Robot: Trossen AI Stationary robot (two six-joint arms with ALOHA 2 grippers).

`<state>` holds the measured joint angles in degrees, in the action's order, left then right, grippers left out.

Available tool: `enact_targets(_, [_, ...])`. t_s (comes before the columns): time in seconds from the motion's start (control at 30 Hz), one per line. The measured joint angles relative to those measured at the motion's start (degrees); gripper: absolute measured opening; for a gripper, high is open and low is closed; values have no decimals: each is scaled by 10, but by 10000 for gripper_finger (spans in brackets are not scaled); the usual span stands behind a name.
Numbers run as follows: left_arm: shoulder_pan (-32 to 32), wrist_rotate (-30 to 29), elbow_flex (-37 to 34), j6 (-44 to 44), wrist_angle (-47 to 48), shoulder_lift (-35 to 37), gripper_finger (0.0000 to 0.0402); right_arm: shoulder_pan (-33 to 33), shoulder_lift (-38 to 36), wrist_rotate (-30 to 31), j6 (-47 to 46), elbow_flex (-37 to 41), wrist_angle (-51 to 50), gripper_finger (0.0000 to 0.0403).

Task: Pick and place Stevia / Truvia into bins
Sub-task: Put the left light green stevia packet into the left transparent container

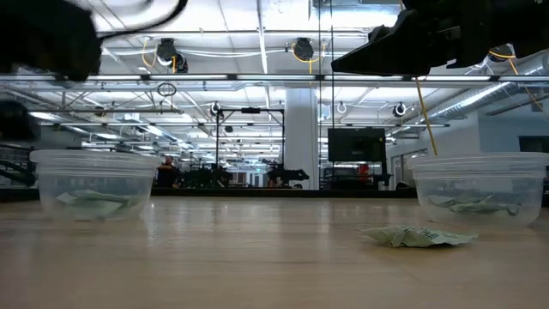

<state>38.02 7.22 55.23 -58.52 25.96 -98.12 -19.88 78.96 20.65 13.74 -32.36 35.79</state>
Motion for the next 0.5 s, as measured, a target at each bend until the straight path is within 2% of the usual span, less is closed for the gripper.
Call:
enact_targets(0.07, [3,-4,26,10,11,1,3,0,0,0,0,0,0,112])
enact_targets(0.23, [14,-39,100,10,136,1,2,0,0,0,0,0,0,112])
enact_targets(0.37, [20,-128,165,25,292,2,2,0,0,0,0,0,0,111])
enact_targets(0.5, [-3,-193,196,25,398,3,2,0,0,0,0,0,0,112])
